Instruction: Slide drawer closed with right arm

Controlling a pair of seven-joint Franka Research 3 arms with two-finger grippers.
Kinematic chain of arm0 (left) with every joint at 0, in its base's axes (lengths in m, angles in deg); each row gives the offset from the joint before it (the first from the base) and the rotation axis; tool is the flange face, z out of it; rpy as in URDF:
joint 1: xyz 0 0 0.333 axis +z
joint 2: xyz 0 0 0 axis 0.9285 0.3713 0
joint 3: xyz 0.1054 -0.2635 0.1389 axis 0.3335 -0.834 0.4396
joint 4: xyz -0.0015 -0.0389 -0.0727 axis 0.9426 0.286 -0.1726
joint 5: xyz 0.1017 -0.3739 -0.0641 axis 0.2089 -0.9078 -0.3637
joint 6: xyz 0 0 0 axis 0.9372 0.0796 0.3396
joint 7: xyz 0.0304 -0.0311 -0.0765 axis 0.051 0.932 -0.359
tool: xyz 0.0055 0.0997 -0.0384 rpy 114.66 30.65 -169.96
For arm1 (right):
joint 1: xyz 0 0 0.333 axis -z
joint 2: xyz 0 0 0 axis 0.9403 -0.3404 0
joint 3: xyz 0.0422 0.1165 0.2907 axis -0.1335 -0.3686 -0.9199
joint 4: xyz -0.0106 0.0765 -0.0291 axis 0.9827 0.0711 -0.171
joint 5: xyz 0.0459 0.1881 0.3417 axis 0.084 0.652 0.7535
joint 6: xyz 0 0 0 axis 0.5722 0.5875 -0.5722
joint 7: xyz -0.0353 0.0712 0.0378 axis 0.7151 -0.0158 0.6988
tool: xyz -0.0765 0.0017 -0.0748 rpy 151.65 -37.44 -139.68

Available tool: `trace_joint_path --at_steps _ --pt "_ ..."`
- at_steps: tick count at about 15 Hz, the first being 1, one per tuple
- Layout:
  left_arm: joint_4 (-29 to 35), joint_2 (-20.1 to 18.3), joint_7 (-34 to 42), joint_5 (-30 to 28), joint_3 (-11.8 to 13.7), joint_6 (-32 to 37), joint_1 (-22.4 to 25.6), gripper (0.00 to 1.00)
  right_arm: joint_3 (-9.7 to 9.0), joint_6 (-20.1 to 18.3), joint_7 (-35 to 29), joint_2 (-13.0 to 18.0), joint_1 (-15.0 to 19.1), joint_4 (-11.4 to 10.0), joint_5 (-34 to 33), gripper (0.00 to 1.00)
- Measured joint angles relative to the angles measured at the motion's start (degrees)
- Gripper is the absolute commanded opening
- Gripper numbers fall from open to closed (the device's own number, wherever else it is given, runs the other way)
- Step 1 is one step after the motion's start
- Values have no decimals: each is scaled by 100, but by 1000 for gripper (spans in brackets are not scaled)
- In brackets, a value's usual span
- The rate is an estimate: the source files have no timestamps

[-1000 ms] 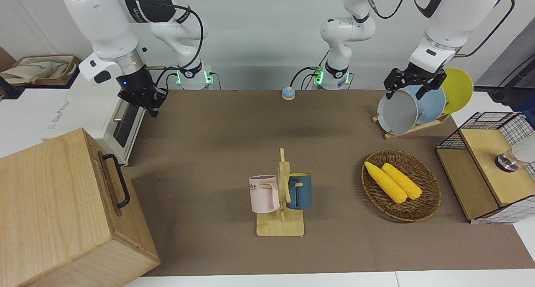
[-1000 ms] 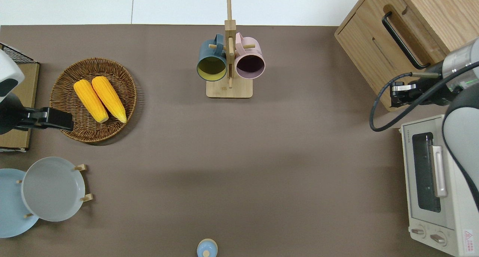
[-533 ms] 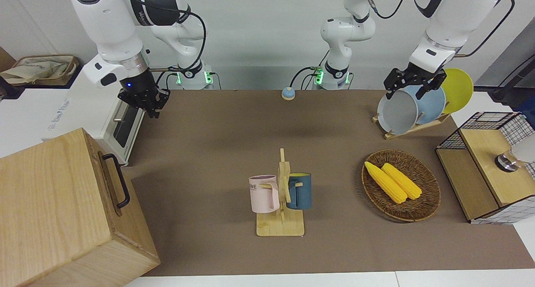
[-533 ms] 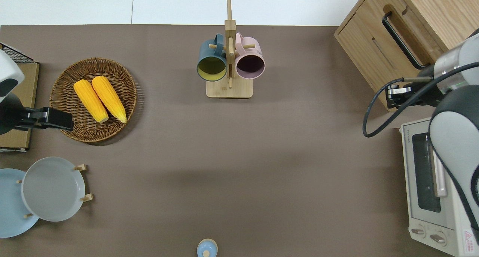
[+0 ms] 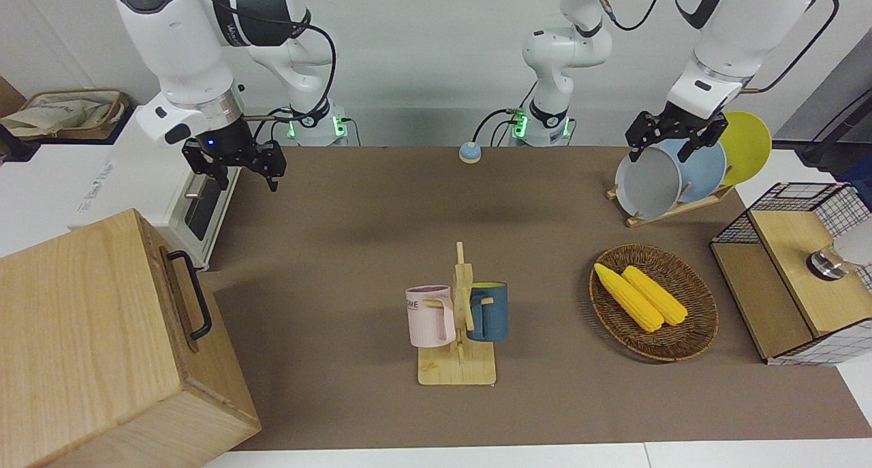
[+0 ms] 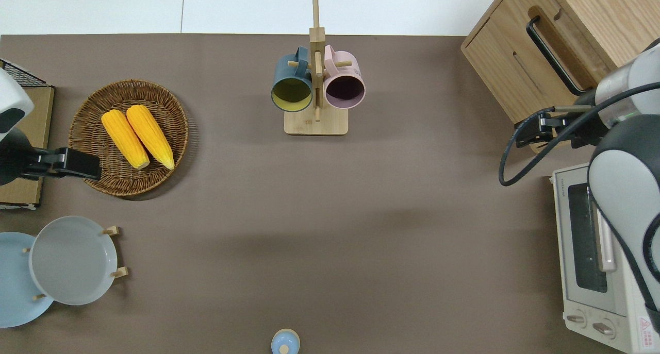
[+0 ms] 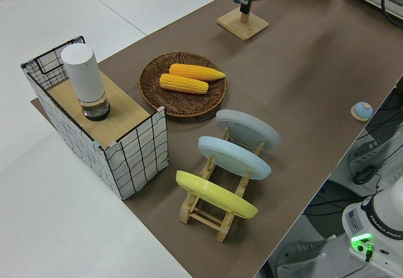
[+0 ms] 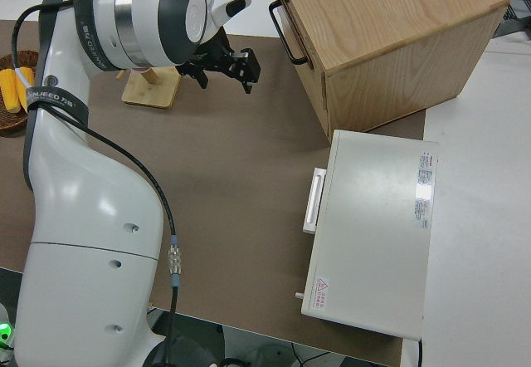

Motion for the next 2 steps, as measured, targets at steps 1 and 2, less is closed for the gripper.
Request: trace_joint_path --at_steps 1,2 --pt "0 0 0 0 0 0 0 993 7 0 53 -8 20 0 -6 987" --pt "0 0 0 0 0 0 0 993 9 1 102 -10 31 0 -7 987"
